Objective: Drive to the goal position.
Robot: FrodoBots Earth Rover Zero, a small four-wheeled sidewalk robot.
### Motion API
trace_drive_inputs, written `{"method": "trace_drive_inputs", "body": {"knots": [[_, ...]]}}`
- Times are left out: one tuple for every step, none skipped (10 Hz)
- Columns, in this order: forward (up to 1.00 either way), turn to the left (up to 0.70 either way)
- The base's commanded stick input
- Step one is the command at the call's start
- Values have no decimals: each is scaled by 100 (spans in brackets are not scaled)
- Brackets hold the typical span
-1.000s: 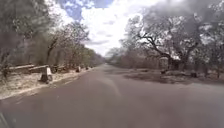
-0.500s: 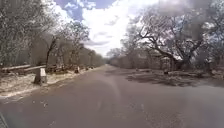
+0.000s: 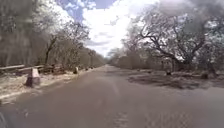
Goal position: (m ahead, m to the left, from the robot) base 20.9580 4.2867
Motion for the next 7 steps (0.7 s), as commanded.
{"method": "trace_drive_inputs", "body": {"knots": [[70, 17], [70, 34], [70, 0], [70, 0], [70, 0], [70, 0], [70, 0]]}}
